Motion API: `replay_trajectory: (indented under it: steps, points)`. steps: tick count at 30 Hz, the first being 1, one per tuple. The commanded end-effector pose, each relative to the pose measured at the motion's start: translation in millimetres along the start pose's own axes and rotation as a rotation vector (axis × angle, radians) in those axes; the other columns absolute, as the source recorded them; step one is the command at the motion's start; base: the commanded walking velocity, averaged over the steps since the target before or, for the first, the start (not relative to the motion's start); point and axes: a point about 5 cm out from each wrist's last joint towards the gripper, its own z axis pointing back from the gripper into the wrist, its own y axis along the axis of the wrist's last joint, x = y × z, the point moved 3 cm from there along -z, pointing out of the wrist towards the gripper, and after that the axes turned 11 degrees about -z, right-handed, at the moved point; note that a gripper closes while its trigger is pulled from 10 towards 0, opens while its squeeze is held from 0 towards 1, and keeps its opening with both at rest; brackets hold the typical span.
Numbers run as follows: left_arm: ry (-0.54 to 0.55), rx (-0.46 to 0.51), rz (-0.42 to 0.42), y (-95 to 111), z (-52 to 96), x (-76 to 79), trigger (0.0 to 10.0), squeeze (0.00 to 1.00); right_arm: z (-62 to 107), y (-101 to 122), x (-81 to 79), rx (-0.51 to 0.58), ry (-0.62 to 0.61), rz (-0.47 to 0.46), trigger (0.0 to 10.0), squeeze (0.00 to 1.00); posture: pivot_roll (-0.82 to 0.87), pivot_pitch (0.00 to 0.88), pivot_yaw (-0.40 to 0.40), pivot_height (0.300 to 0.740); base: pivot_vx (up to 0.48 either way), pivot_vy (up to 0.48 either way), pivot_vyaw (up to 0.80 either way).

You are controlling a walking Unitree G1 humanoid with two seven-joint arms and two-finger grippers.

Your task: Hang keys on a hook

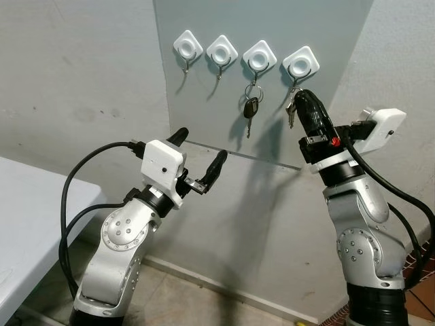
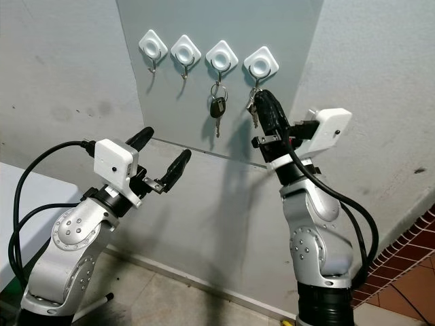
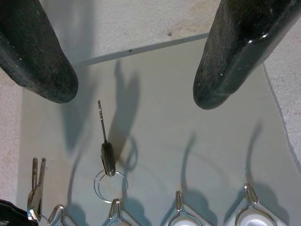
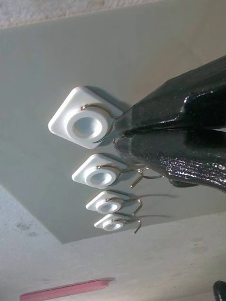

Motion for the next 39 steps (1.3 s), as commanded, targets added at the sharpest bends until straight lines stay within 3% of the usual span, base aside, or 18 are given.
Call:
replay_trajectory:
  steps: [1, 10, 30, 31, 35, 39]
  points:
    - [-0.001, 0.005, -0.007, 3.3, 0.6, 0.9, 10.0, 0.00, -3.8, 2.8, -4.5, 0.005, 0.022, -0.003, 10.0, 0.00, -0.08, 0.000, -0.004, 0.740, 0.000, 0.000, 0.00]
    - [0.000, 0.002, -0.001, 2.8, 0.7, 1.4, 10.0, 0.00, -6.5, 3.3, -2.6, 0.008, 0.003, -0.034, 10.0, 0.00, -0.08, 0.000, -0.006, 0.740, 0.000, 0.000, 0.00]
    - [0.004, -0.005, 0.010, 2.3, 0.1, 1.3, 10.0, 0.00, 6.4, -15.4, 3.4, -0.034, -0.134, -0.252, 10.0, 0.00, -0.09, 0.000, 0.000, 0.740, 0.000, 0.000, 0.00]
    - [0.005, -0.005, 0.014, 2.3, -0.1, 1.0, 10.0, 0.00, 7.3, -15.7, 3.6, -0.034, -0.133, -0.249, 10.0, 1.00, -0.09, 0.000, 0.001, 0.740, 0.000, 0.000, 0.00]
    - [0.006, -0.008, 0.014, 1.5, -0.1, 0.6, 10.0, 0.00, 8.5, -17.0, 4.0, -0.040, -0.132, -0.240, 10.0, 1.00, -0.09, 0.000, 0.001, 0.740, 0.000, 0.000, 0.00]
    - [0.021, -0.019, 0.009, -1.7, 1.5, -1.3, 10.0, 0.00, 13.5, -24.4, 3.5, -0.077, -0.112, -0.160, 10.0, 1.00, -0.09, 0.000, 0.002, 0.740, 0.000, 0.000, 0.00]
